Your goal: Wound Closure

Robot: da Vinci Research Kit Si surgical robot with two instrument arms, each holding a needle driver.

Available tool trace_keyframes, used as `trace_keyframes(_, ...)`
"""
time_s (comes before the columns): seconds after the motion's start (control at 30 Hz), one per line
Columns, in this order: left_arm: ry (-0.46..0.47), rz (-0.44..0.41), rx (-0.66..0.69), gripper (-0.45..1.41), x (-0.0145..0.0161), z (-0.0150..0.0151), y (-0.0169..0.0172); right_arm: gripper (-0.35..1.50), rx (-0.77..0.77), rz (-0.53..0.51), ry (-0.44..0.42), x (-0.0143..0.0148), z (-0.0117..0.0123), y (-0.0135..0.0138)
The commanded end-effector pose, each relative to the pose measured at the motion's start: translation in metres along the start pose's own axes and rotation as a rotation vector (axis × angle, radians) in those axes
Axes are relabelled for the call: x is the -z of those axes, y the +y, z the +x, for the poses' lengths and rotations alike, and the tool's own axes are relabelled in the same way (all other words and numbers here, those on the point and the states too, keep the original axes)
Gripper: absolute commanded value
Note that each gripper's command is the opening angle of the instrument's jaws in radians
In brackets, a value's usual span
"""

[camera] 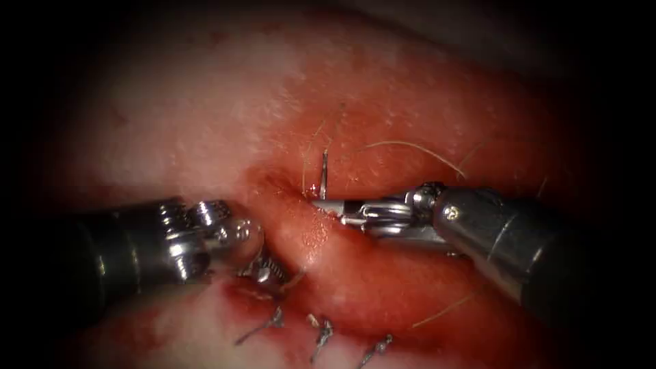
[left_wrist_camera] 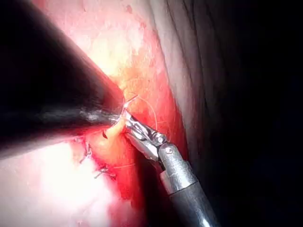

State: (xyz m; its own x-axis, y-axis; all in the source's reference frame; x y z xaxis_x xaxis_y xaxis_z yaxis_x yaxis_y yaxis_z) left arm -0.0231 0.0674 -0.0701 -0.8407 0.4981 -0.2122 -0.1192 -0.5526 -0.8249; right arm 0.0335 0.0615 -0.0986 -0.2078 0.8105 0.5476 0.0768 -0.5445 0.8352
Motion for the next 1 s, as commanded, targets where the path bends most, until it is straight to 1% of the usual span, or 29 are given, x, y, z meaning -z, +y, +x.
trace_keyframes(0.03, 0.001, 0.001, -0.002, 0.08, -0.0003, 0.0005, -0.0004, -0.35, 0.005, 0.007, 0.020, -0.0009, 0.0009, -0.0004)
trace_keyframes(0.07, 0.002, -0.004, -0.004, 0.08, 0.0000, 0.0004, -0.0004, 0.37, 0.029, 0.013, 0.100, -0.0011, 0.0018, -0.0003)
trace_keyframes(0.1, 0.005, -0.003, -0.005, 0.08, 0.0003, 0.0003, -0.0003, 0.81, 0.077, 0.019, 0.117, -0.0011, 0.0023, -0.0002)
trace_keyframes(0.13, 0.010, -0.001, -0.006, 0.08, 0.0009, 0.0002, -0.0002, 1.09, 0.168, 0.017, 0.140, -0.0009, 0.0030, -0.0002)
trace_keyframes(0.17, 0.019, 0.002, -0.013, 0.08, 0.0015, 0.0001, -0.0001, 1.16, 0.239, 0.015, 0.147, -0.0008, 0.0034, -0.0002)
trace_keyframes(0.2, 0.036, 0.011, -0.043, 0.09, 0.0021, 0.0000, 0.0001, 1.23, 0.412, 0.005, 0.158, -0.0005, 0.0044, -0.0002)
trace_keyframes(0.23, 0.049, 0.022, -0.066, 0.10, 0.0024, 0.0000, 0.0001, 1.26, 0.507, -0.009, 0.167, -0.0003, 0.0050, -0.0003)
trace_keyframes(0.27, 0.062, 0.028, -0.095, 0.11, 0.0030, -0.0001, 0.0002, 1.28, 0.668, -0.044, 0.168, 0.0001, 0.0057, -0.0004)
trace_keyframes(0.33, 0.071, 0.036, -0.105, 0.11, 0.0036, -0.0003, 0.0005, 1.31, 0.768, -0.091, 0.163, 0.0006, 0.0063, -0.0005)
trace_keyframes(0.4, 0.079, 0.036, -0.108, 0.12, 0.0048, -0.0005, 0.0011, 1.31, 0.845, -0.107, 0.163, 0.0014, 0.0068, -0.0007)
trace_keyframes(0.47, 0.089, 0.042, -0.113, 0.11, 0.0057, -0.0004, 0.0015, 1.31, 0.862, -0.110, 0.169, 0.0016, 0.0070, -0.0008)
trace_keyframes(0.5, 0.103, 0.059, -0.129, 0.11, 0.0063, -0.0001, 0.0016, 1.31, 0.879, -0.112, 0.172, 0.0016, 0.0070, -0.0009)
trace_keyframes(0.57, 0.118, 0.081, -0.156, 0.11, 0.0063, 0.0003, 0.0014, 1.31, 0.884, -0.112, 0.171, 0.0016, 0.0070, -0.0010)
trace_keyframes(0.63, 0.150, 0.114, -0.250, 0.20, 0.0058, 0.0007, 0.0007, 1.30, 0.889, -0.111, 0.169, 0.0018, 0.0068, -0.0011)
trace_keyframes(0.7, 0.175, 0.121, -0.294, 0.27, 0.0055, 0.0008, 0.0003, 1.30, 0.894, -0.111, 0.168, 0.0020, 0.0068, -0.0012)
trace_keyframes(0.77, 0.234, 0.146, -0.402, 0.47, 0.0054, 0.0011, -0.0003, 1.30, 0.908, -0.111, 0.166, 0.0027, 0.0069, -0.0017)
trace_keyframes(0.87, 0.275, 0.166, -0.492, 0.54, 0.0055, 0.0009, -0.0003, 1.28, 0.911, -0.112, 0.168, 0.0034, 0.0070, -0.0020)
trace_keyframes(1.0, 0.285, 0.208, -0.582, 0.58, 0.0058, 0.0007, -0.0002, 1.28, 0.924, -0.117, 0.174, 0.0046, 0.0073, -0.0021)
